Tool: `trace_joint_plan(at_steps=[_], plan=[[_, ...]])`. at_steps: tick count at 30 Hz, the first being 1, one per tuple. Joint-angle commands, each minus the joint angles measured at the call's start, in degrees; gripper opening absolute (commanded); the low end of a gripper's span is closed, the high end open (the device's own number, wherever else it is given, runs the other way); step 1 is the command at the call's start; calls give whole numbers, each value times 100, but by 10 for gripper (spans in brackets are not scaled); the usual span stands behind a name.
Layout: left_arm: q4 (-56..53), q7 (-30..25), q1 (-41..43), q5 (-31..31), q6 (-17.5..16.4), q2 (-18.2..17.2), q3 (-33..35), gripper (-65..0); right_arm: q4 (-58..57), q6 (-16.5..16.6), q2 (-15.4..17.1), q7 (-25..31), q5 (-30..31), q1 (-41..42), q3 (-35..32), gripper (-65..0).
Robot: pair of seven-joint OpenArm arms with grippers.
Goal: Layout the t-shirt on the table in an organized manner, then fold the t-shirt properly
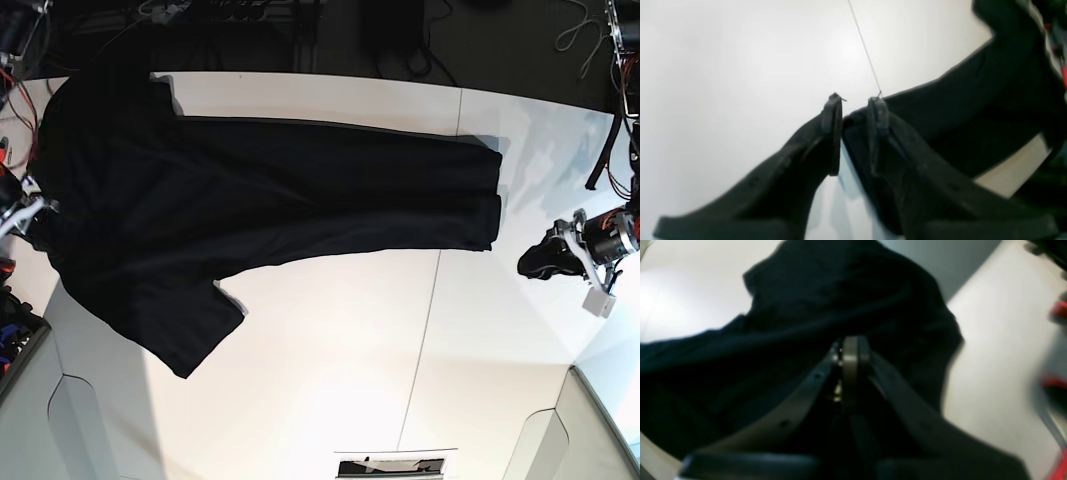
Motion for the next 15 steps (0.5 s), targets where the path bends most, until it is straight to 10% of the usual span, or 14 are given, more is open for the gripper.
trace_joint_plan(at_steps=[1,15], plan=[[299,-28,28,-238,-73,-166,-46,-482,249,48,120,116,195,-164,195,-650],[3014,116,2389,-105,-73,251,-50,-482,1917,111,-184,-181,1115,-3799,1843,-650]])
